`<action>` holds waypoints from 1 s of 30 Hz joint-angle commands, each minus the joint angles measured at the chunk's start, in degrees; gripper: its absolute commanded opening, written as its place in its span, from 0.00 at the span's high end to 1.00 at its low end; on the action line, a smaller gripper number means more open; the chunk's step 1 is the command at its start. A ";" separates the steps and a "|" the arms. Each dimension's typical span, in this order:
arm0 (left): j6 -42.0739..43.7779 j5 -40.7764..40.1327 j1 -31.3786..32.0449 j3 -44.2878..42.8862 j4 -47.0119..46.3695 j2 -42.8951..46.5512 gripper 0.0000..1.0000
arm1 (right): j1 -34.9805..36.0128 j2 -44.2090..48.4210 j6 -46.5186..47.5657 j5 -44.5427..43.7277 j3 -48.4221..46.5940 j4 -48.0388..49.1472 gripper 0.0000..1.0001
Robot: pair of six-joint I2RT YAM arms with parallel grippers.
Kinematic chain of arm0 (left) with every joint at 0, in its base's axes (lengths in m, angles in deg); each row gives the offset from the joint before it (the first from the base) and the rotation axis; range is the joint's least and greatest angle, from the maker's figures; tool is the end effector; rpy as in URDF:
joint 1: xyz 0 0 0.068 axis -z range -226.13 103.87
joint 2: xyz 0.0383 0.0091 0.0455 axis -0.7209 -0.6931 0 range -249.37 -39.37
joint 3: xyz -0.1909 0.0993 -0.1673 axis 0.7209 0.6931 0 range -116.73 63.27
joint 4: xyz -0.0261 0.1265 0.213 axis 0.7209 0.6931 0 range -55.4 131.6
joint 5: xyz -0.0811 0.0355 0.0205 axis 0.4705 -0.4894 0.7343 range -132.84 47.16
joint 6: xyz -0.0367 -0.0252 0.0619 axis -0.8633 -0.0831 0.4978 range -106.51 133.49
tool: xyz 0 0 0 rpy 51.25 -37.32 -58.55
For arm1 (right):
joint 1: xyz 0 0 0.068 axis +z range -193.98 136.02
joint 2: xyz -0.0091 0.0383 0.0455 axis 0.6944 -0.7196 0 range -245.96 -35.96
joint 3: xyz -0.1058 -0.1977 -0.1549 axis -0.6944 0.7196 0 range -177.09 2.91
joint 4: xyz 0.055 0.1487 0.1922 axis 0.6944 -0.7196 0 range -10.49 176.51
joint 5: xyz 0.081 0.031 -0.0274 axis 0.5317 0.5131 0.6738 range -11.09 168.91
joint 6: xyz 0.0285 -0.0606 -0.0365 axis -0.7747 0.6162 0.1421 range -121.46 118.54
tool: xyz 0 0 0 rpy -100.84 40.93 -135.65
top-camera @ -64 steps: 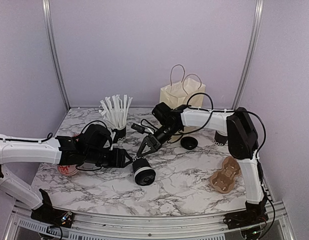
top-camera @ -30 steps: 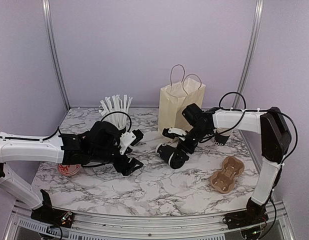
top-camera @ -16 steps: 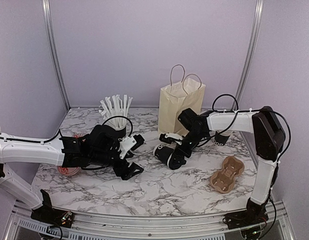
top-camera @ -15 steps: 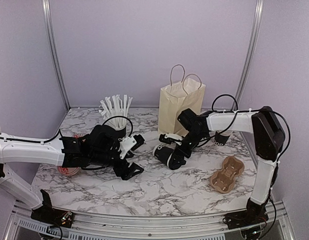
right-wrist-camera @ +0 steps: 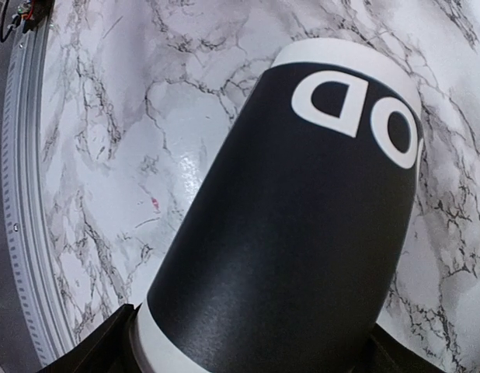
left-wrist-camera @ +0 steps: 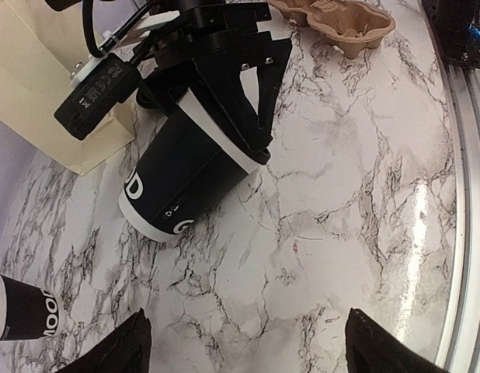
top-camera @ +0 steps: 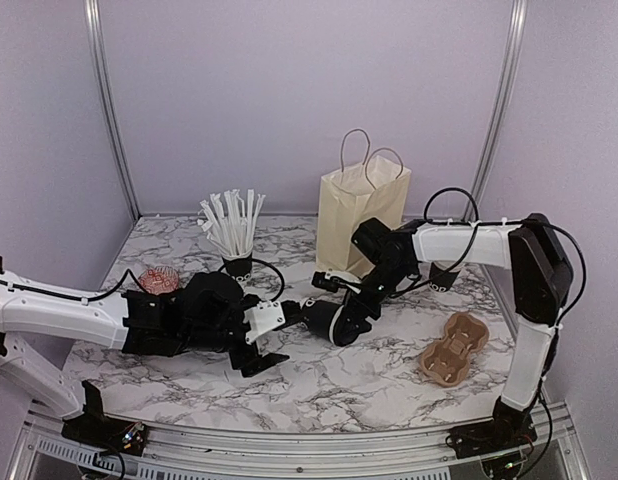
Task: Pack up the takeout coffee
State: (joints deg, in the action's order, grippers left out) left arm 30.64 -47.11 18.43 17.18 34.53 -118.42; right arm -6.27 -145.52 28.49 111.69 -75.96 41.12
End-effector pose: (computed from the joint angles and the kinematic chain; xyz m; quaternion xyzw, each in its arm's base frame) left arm 0.1390 -0.2807 0.2215 0.5607 0.6756 -0.1621 0.4505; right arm 0.2706 0.2534 0.1707 -0.5586 0.7720 0.2873 0.0970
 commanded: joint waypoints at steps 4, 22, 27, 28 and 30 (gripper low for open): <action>14.08 -11.09 1.23 -1.15 -9.07 -3.56 0.11 | 0.43 3.28 1.62 10.56 -1.82 -7.11 0.22; 29.94 -15.16 3.53 -11.68 -10.53 -20.00 0.07 | 1.44 2.28 4.26 20.42 -2.25 -12.67 0.23; 32.49 -18.31 4.71 -12.52 -11.15 -22.68 0.12 | 1.50 2.34 4.41 21.45 -2.25 -13.11 0.23; 32.41 -18.39 4.90 -12.61 -11.29 -22.99 0.13 | 1.51 2.26 4.31 21.60 -2.18 -13.14 0.22; 31.73 -17.69 5.13 -12.50 -11.72 -23.32 0.16 | 1.49 2.04 4.37 21.99 -2.16 -13.22 0.22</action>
State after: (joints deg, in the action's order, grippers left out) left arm 61.35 -63.57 22.84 6.04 24.71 -140.63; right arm -5.19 -143.81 31.68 130.96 -76.02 28.97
